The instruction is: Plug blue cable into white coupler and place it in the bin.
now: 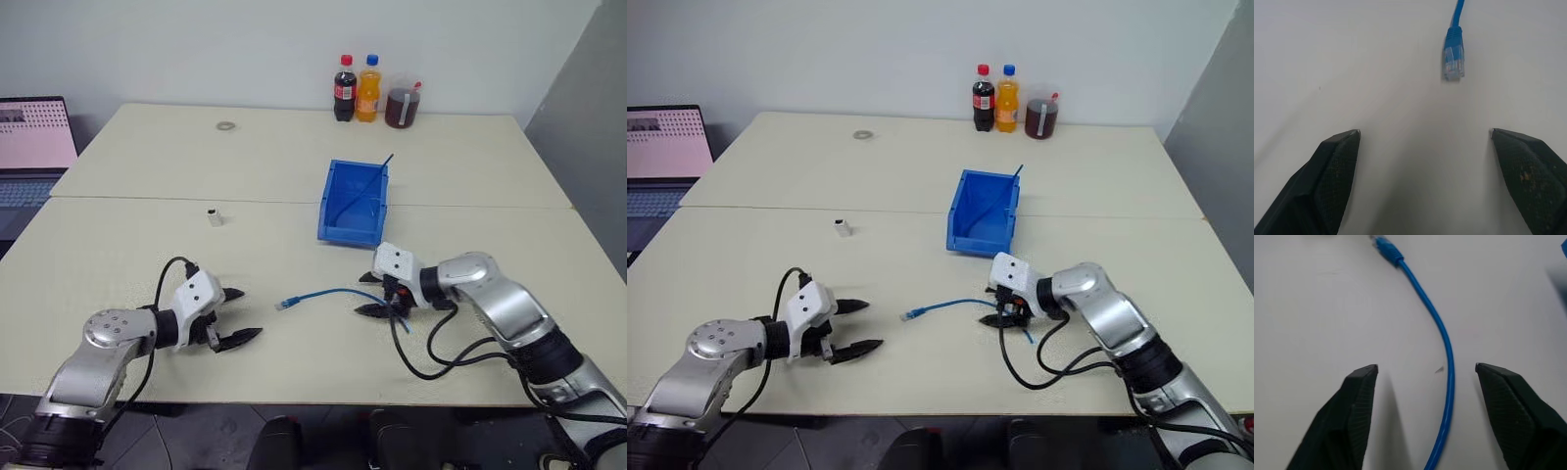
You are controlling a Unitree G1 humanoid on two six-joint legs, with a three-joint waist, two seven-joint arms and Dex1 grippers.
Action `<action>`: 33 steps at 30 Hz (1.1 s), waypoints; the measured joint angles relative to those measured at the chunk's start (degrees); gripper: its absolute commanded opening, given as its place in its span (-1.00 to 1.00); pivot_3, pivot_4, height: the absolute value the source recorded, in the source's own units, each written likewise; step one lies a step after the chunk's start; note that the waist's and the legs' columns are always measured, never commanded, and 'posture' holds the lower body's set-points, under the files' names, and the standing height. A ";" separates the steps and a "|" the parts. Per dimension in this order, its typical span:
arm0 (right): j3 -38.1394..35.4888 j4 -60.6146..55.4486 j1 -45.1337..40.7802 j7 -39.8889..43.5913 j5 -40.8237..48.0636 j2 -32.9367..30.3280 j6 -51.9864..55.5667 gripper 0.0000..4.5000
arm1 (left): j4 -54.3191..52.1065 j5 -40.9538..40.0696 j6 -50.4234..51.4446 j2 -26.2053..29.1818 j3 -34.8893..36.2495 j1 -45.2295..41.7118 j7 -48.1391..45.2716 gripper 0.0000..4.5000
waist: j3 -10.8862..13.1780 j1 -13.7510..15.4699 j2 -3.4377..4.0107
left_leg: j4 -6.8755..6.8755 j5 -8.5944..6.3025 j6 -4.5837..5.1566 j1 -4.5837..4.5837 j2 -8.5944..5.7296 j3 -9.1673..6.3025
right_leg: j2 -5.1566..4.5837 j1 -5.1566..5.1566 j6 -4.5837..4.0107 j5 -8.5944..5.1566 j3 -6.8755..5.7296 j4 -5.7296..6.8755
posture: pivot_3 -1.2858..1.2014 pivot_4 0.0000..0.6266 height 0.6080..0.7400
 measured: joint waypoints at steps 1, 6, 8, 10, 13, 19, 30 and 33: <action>-0.77 -2.25 0.85 0.90 1.16 -1.13 0.83 0.75 | 0.09 0.50 0.62 -0.25 -0.99 -1.24 0.06 1.00 | -0.01 -0.04 -0.01 | 0.01 0.00 0.00 0.01 0.01 -0.03 | 0.00 0.03 0.02 -0.01 -0.01 -0.01 | 0.03 -0.52 1.00; -1.78 -7.61 2.09 -0.04 3.09 -1.82 2.87 0.75 | 1.09 1.77 3.99 -1.17 -4.89 -6.17 -0.05 1.00 | -0.01 -0.22 0.00 | 0.01 0.00 0.00 0.15 0.02 -0.05 | 0.07 0.14 0.26 -0.13 0.00 0.04 | 0.03 -0.52 1.00; -2.28 -8.78 2.66 -1.25 3.19 -1.81 3.65 0.75 | 1.30 2.60 4.58 -1.18 -6.14 -7.42 -0.09 1.00 | -0.03 -0.20 0.00 | 0.03 0.00 0.00 0.17 0.01 -0.07 | 0.06 0.19 0.26 -0.13 -0.01 0.04 | 0.03 -0.52 1.00; -2.64 -9.24 3.05 -2.26 3.22 -1.81 4.18 0.75 | 1.24 2.83 5.95 -1.43 -6.91 -8.44 -0.04 1.00 | -0.05 -0.06 0.01 | 0.07 0.00 0.00 0.18 -0.03 -0.08 | 0.03 0.23 0.28 -0.13 -0.03 0.03 | 0.03 -0.52 1.00; -2.77 -10.00 3.07 -3.60 3.22 -1.80 4.88 0.76 | 1.13 3.31 7.79 -2.31 -7.99 -9.79 0.18 0.92 | -0.08 0.11 0.03 | 0.11 0.01 0.01 0.18 -0.06 -0.11 | 0.01 0.29 0.31 -0.11 -0.05 0.02 | 0.03 -0.52 1.00; -3.60 -10.56 3.14 -5.50 3.22 -1.78 5.08 0.77 | -1.58 4.41 11.48 -3.56 -10.09 -11.07 1.23 0.31 | -0.11 0.14 0.03 | 0.12 0.01 0.01 0.20 -0.07 -0.10 | 0.00 0.33 0.34 -0.10 -0.03 0.00 | 0.03 -0.52 1.00; -3.84 -10.98 3.63 -9.15 3.22 -1.25 5.25 0.77 | -7.71 4.38 15.01 -3.15 -11.68 -8.22 1.27 -0.59 | -0.13 -0.12 0.05 | 0.08 0.01 0.01 0.22 -0.04 -0.10 | 0.01 0.33 0.32 -0.11 0.00 -0.02 | 0.03 -0.52 1.00; -4.34 -11.12 3.91 -10.35 3.37 -1.08 5.63 0.77 | -8.47 4.07 15.10 -3.04 -11.32 -7.19 1.35 -0.88 | -0.15 -0.18 0.05 | 0.07 0.01 0.01 0.23 -0.03 -0.10 | 0.01 0.33 0.31 -0.11 0.01 -0.02 | 0.03 -0.52 1.00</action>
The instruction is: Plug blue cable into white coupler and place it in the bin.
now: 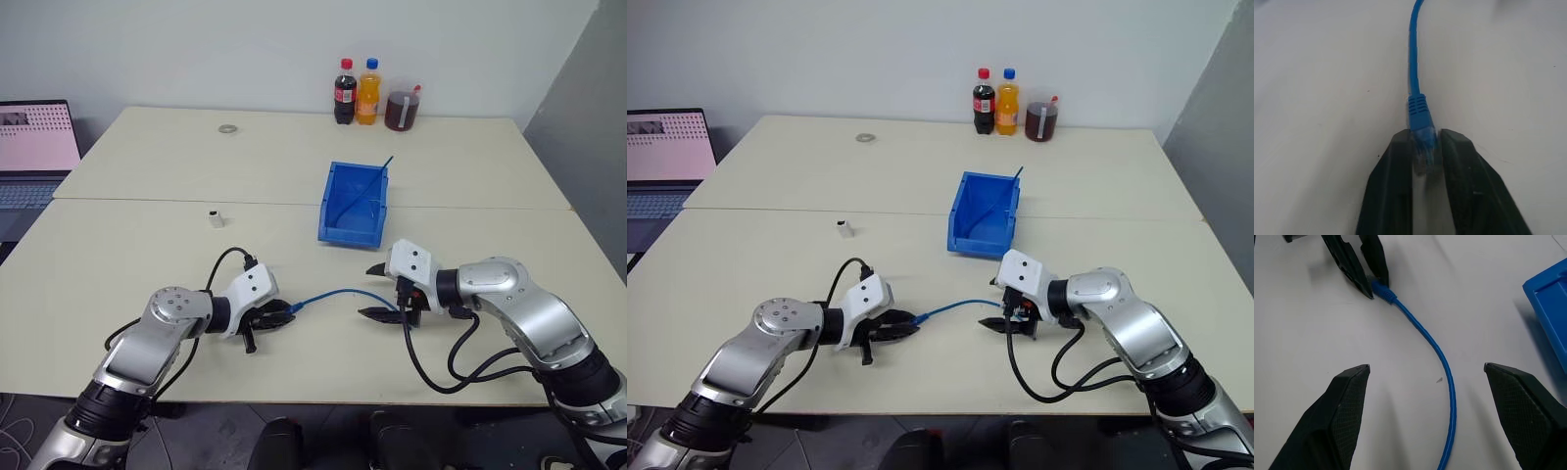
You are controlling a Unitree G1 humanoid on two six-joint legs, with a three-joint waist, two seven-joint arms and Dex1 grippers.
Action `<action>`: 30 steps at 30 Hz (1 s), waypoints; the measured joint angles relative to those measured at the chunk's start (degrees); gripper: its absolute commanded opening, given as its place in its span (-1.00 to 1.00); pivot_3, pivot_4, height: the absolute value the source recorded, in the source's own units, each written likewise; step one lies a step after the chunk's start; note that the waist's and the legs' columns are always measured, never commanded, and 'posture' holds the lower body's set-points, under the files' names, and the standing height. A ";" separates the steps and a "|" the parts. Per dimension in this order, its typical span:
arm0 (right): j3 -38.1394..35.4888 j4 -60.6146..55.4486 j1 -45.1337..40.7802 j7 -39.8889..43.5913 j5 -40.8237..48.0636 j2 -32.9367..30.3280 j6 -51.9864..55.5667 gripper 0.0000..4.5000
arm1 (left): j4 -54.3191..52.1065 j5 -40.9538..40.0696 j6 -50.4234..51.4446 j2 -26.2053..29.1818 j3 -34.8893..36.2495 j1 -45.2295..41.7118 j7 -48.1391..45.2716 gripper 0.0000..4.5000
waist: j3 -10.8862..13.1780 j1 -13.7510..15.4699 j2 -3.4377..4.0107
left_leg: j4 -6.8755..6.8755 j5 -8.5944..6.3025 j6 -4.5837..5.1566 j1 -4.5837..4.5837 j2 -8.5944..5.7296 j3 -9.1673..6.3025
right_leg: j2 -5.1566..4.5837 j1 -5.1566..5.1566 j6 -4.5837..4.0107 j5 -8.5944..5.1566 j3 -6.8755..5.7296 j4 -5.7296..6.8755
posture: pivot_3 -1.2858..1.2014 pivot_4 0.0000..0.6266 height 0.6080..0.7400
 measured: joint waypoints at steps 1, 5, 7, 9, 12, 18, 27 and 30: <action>-0.29 0.00 0.09 -0.29 0.06 0.01 0.18 0.77 | -0.20 -0.21 0.00 0.13 0.21 0.37 0.02 -0.89 | 0.00 -0.03 0.00 | 0.00 0.00 0.00 0.00 0.01 0.00 | 0.00 0.00 0.00 0.00 0.00 0.00 | 0.03 -0.52 1.00; -1.32 0.00 0.22 -1.24 0.53 0.19 0.59 0.77 | 0.16 -0.46 -0.37 0.45 1.01 1.29 0.01 -0.89 | -0.02 -0.14 0.02 | -0.02 0.00 0.00 0.04 0.03 0.01 | 0.01 0.00 0.00 0.00 0.00 0.00 | 0.03 -0.52 1.00; -1.79 -0.02 0.42 -1.70 1.14 0.51 0.69 0.77 | 0.48 -0.62 -0.91 0.44 1.27 1.59 0.03 -0.89 | -0.04 -0.18 0.02 | -0.02 0.00 0.00 0.05 0.05 0.00 | 0.02 0.00 -0.01 0.00 0.01 0.02 | 0.03 -0.52 1.00; -2.87 -1.23 1.80 -2.13 2.57 1.03 1.16 0.77 | 0.71 -0.93 -2.01 0.06 2.04 2.23 0.42 -0.89 | -0.05 -0.15 0.02 | -0.03 0.00 0.00 0.04 0.06 -0.02 | 0.02 0.00 -0.02 -0.01 0.02 0.02 | 0.03 -0.52 1.00; -7.06 -4.52 5.41 -1.93 7.64 2.16 2.98 0.77 | 1.70 -2.38 -4.03 -2.19 3.84 2.98 1.21 -0.89 | -0.05 -0.07 0.02 | -0.02 0.00 0.00 -0.01 0.05 -0.02 | 0.01 0.00 -0.02 -0.01 0.04 0.02 | 0.03 -0.52 1.00; -15.10 -12.79 12.32 -1.75 19.83 2.83 7.90 0.77 | 3.12 -10.29 -1.10 -8.18 5.44 -1.95 0.42 -0.89 | 0.00 0.46 -0.20 | 0.09 0.00 0.00 -0.14 0.01 -0.20 | 0.01 0.03 0.04 0.02 -0.03 -0.01 | 0.03 -0.52 1.00; -18.48 -13.32 18.09 -12.99 26.99 13.44 10.40 0.77 | 0.21 -24.22 9.88 -7.63 9.76 -10.13 -2.69 -0.89 | -0.01 -0.69 -0.21 | -0.03 0.00 -0.01 -0.08 0.06 -0.14 | 0.12 -0.03 0.02 0.01 0.01 0.01 | 0.03 -0.52 1.00; -19.76 -11.55 18.05 -15.54 28.96 16.36 10.32 0.77 | -0.55 -28.24 13.37 -7.61 11.19 -11.22 -2.72 -0.89 | -0.01 -0.61 -0.21 | 0.00 0.00 -0.01 -0.07 0.03 -0.11 | 0.10 -0.02 0.03 0.01 0.01 0.01 | 0.03 -0.52 1.00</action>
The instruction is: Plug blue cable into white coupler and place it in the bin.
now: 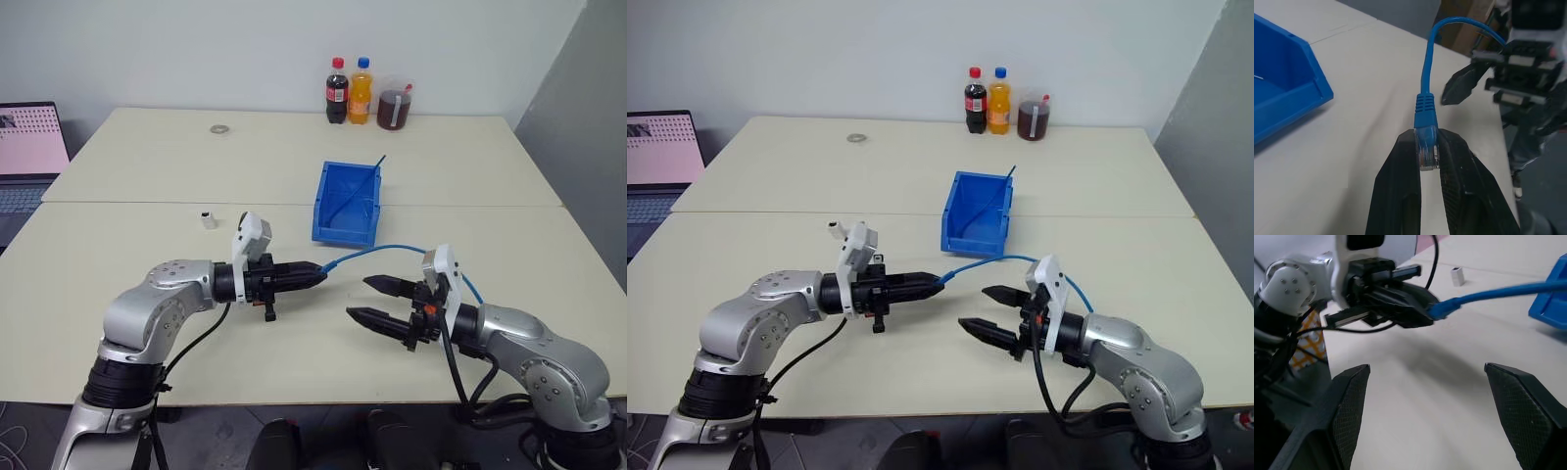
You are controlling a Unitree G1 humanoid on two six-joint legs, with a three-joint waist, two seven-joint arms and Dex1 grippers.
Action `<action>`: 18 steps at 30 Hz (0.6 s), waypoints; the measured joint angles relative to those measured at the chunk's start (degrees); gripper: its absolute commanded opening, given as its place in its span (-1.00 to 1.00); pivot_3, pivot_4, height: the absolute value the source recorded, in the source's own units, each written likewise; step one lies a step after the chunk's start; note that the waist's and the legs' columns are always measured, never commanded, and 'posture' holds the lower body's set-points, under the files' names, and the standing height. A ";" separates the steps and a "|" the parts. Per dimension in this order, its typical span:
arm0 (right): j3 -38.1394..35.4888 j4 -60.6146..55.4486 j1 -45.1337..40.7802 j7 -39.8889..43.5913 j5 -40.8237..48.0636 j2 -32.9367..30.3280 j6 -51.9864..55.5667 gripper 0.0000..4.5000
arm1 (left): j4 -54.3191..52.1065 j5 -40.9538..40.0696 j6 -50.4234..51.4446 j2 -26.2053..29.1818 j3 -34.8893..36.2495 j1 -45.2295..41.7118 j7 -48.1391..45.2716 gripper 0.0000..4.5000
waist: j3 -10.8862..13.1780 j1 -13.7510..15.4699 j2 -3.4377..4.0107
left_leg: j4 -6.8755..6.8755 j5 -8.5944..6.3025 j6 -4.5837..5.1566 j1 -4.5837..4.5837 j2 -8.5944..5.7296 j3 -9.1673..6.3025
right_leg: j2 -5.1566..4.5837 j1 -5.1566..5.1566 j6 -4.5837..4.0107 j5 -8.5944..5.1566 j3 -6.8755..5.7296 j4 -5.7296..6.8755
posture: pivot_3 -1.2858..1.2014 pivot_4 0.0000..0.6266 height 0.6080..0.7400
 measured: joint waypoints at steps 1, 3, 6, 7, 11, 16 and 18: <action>-0.16 0.72 -0.14 -0.60 0.63 0.51 0.08 0.77 | -0.16 -0.94 0.70 0.00 0.11 -0.26 0.06 -0.89 | 0.00 0.02 0.00 | 0.00 0.00 0.00 0.00 -0.01 0.01 | -0.01 0.00 0.00 0.00 0.00 0.00 | 0.03 -0.52 1.00; -1.46 2.60 -0.89 -2.15 2.94 2.74 0.55 0.77 | -0.22 -2.63 2.31 -0.04 0.36 -0.47 0.26 -0.89 | 0.00 0.06 0.00 | 0.00 0.00 0.00 0.00 -0.01 0.01 | -0.01 0.00 0.00 0.00 0.01 0.00 | 0.03 -0.52 1.00; -2.25 4.60 -3.69 -4.24 5.64 5.00 0.93 0.77 | -0.60 -5.06 4.40 -0.32 0.55 -0.93 0.73 -0.89 | 0.00 -0.03 0.00 | -0.01 0.00 0.00 0.00 0.01 0.00 | 0.01 -0.01 0.00 0.00 0.01 0.00 | 0.03 -0.52 1.00; -2.24 5.04 -4.65 -4.87 6.70 5.75 1.07 0.77 | -0.96 -5.84 4.94 -0.40 0.68 -1.32 1.06 -0.89 | 0.00 -0.01 0.00 | -0.01 0.00 0.00 -0.01 0.02 -0.04 | 0.01 -0.01 0.00 0.00 0.01 0.00 | 0.03 -0.52 1.00; -2.22 6.13 -6.96 -6.90 9.16 6.97 1.67 0.77 | -1.21 -6.83 5.43 -0.42 0.98 -1.66 1.72 -0.89 | 0.01 0.02 0.01 | -0.03 0.00 0.00 -0.03 0.00 -0.02 | 0.00 -0.01 -0.01 -0.01 0.03 -0.02 | 0.03 -0.52 1.00; -1.81 7.62 -7.94 -7.86 10.76 7.11 1.77 0.77 | -1.21 -8.01 5.55 -0.45 1.00 -1.68 2.80 -0.89 | 0.01 0.03 0.01 | -0.03 0.00 0.00 -0.02 0.00 -0.01 | -0.01 -0.02 -0.01 -0.01 0.10 -0.03 | 0.03 -0.52 1.00; -1.24 7.89 -8.45 -7.98 11.08 7.15 1.77 0.77 | -1.22 -8.33 5.56 -0.46 1.00 -1.77 2.99 -0.89 | 0.01 0.02 0.01 | -0.03 0.00 0.00 -0.02 0.01 -0.02 | 0.00 -0.02 -0.01 -0.01 0.11 -0.02 | 0.03 -0.52 1.00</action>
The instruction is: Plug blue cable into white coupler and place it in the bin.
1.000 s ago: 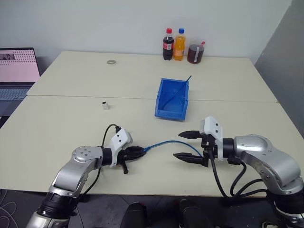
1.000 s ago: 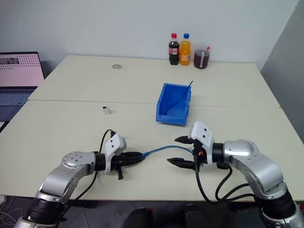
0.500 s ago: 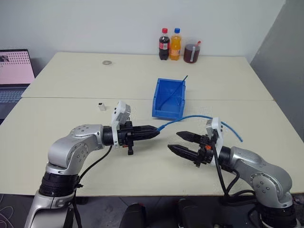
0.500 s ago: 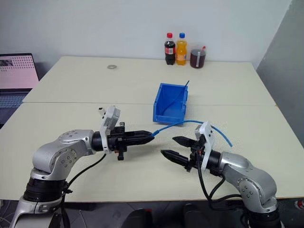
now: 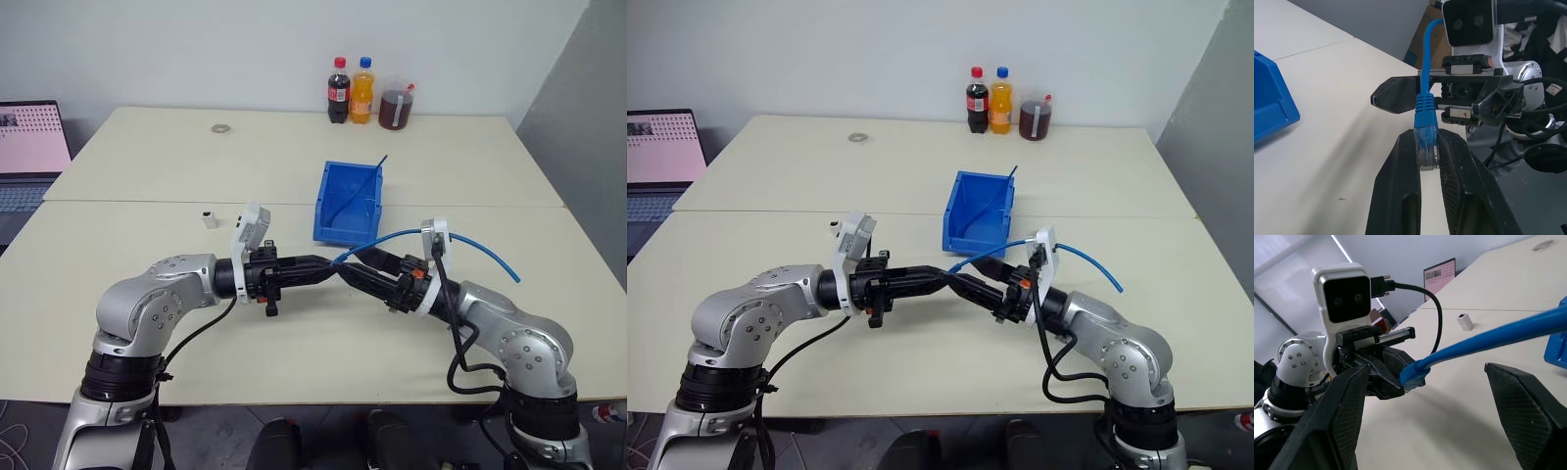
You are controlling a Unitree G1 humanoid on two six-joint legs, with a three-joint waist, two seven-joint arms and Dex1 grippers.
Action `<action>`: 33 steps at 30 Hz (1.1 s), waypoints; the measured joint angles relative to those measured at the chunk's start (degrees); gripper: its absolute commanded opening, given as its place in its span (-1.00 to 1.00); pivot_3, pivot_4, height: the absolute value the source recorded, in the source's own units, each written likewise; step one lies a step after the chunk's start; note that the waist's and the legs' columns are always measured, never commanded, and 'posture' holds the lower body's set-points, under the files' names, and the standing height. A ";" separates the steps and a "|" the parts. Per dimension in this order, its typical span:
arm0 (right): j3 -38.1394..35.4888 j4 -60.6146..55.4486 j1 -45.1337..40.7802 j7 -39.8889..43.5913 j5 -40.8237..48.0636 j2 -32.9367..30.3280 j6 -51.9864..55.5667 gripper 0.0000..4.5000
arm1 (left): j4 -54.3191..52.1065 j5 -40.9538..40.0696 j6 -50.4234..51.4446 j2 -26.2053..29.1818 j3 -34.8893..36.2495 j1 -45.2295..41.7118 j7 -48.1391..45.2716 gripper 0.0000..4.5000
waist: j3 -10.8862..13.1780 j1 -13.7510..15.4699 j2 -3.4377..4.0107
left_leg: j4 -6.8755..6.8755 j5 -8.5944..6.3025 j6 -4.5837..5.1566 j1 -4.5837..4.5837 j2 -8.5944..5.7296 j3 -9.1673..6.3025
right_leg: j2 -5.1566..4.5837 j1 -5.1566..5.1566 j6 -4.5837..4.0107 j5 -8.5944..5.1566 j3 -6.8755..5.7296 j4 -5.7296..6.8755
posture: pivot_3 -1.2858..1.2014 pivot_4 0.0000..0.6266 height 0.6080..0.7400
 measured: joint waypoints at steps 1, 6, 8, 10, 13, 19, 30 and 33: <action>0.36 0.06 -0.40 -0.03 0.05 0.00 0.00 0.69 | 0.00 -0.15 0.00 -0.02 0.00 -0.11 0.27 -0.89 | 0.00 -0.01 0.00 | 0.00 0.00 0.00 0.00 0.00 0.00 | 0.00 0.00 0.00 0.00 0.00 0.00 | 0.03 -0.52 1.00; 1.45 0.87 -0.89 -0.09 0.12 0.15 -0.07 0.22 | -0.13 -0.60 0.03 -0.07 0.00 -0.83 1.17 -0.89 | 0.00 0.01 0.00 | 0.00 0.00 0.00 -0.01 -0.01 0.01 | 0.00 0.00 0.00 0.00 0.01 -0.01 | 0.03 -0.52 1.00; 1.52 1.09 -1.03 -0.01 0.20 0.35 -0.17 -0.01 | -0.22 -0.70 0.05 -0.09 0.00 -0.83 1.82 -0.89 | 0.00 0.01 0.00 | 0.00 0.00 0.00 -0.01 0.00 0.01 | 0.00 -0.01 0.00 0.00 0.01 -0.01 | 0.03 -0.52 1.00; 1.52 1.19 -1.25 0.13 0.43 0.50 -0.24 -0.22 | -0.22 -0.70 0.05 -0.08 0.04 -0.82 2.21 -0.89 | 0.00 0.01 0.00 | 0.00 0.00 0.00 -0.01 0.00 0.01 | 0.00 -0.01 0.00 0.00 0.02 -0.01 | 0.03 -0.52 1.00; 1.38 1.89 -1.98 0.02 0.80 0.94 -0.39 -0.50 | -0.47 -0.83 0.11 -0.02 0.05 -0.81 2.12 -0.89 | 0.00 0.00 0.00 | -0.01 0.00 0.00 -0.01 -0.01 0.01 | 0.00 -0.01 0.00 0.00 0.01 -0.01 | 0.03 -0.52 1.00; 0.68 2.35 -2.19 -0.33 3.24 0.85 -0.06 -0.94 | -1.23 -1.27 0.09 0.52 0.05 -0.75 1.73 -0.89 | 0.00 0.00 0.01 | -0.02 0.00 0.00 -0.02 0.00 0.01 | 0.00 -0.03 0.00 0.00 0.03 -0.01 | 0.03 -0.52 1.00; 0.16 2.68 -2.19 -0.37 6.85 -0.76 0.97 -0.94 | -1.27 -1.16 -0.67 0.35 -0.30 -0.64 0.78 -0.89 | 0.01 -0.01 0.01 | -0.03 0.00 0.00 -0.02 0.00 0.02 | 0.00 -0.03 0.00 0.00 0.04 -0.02 | 0.03 -0.52 1.00; 0.18 2.68 -2.18 -0.37 6.93 -1.11 0.98 -0.94 | -1.27 -0.78 -1.26 -0.02 -0.49 -0.43 0.83 -0.58 | 0.01 -0.01 0.01 | -0.03 0.00 0.00 -0.02 0.00 0.02 | 0.00 -0.03 0.00 -0.01 0.04 -0.02 | 0.03 -0.52 1.00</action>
